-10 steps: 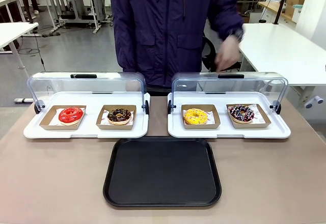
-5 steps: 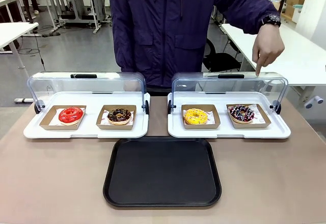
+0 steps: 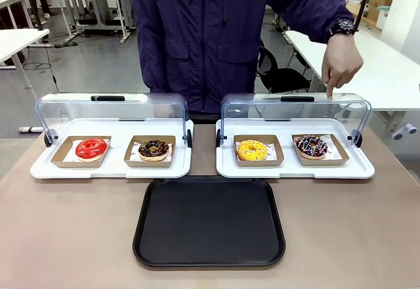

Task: Move the fourth donut from the left to the tray.
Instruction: Pick up the Paper togo box containing the Donut indicated by the person and place it on the Handle tray.

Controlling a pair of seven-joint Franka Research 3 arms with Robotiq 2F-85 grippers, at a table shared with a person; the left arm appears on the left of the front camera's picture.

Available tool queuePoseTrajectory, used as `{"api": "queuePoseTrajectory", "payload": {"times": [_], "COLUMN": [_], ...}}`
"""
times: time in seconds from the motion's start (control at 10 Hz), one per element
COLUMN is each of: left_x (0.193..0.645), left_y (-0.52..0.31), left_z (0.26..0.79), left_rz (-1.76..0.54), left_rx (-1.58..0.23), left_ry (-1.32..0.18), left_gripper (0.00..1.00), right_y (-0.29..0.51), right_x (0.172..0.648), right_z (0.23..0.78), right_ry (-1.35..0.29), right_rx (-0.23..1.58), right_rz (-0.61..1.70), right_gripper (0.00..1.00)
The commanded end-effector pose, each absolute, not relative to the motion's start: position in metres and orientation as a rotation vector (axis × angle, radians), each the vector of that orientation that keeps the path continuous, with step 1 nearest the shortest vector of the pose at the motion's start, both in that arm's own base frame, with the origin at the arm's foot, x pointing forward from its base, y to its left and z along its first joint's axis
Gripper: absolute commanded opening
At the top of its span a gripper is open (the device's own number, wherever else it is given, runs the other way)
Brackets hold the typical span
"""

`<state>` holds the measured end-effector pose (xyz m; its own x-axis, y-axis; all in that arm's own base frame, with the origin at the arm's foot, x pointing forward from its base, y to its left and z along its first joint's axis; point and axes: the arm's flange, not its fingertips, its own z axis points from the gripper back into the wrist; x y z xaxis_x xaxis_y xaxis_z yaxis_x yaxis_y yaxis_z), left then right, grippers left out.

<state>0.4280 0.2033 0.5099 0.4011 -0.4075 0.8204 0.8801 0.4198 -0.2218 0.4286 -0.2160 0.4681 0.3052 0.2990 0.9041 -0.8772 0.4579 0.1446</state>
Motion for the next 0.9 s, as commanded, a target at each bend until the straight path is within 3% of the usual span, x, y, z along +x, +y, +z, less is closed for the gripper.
{"api": "queuePoseTrajectory", "payload": {"times": [0.0,0.8], "left_x": [0.4245,0.4245], "left_y": [0.2020,0.2020], "left_z": [0.5111,0.5111], "left_rz": [-0.918,-0.918], "left_rx": [-0.732,-0.732], "left_ry": [-0.775,-0.775], "left_gripper": [1.00,1.00], "right_y": [-0.2151,-0.2151], "right_x": [0.4288,0.4288], "right_z": [0.4692,0.4692], "right_ry": [-0.962,-0.962], "right_rx": [0.737,0.737], "right_rz": [0.886,0.886], "right_gripper": [1.00,1.00]}}
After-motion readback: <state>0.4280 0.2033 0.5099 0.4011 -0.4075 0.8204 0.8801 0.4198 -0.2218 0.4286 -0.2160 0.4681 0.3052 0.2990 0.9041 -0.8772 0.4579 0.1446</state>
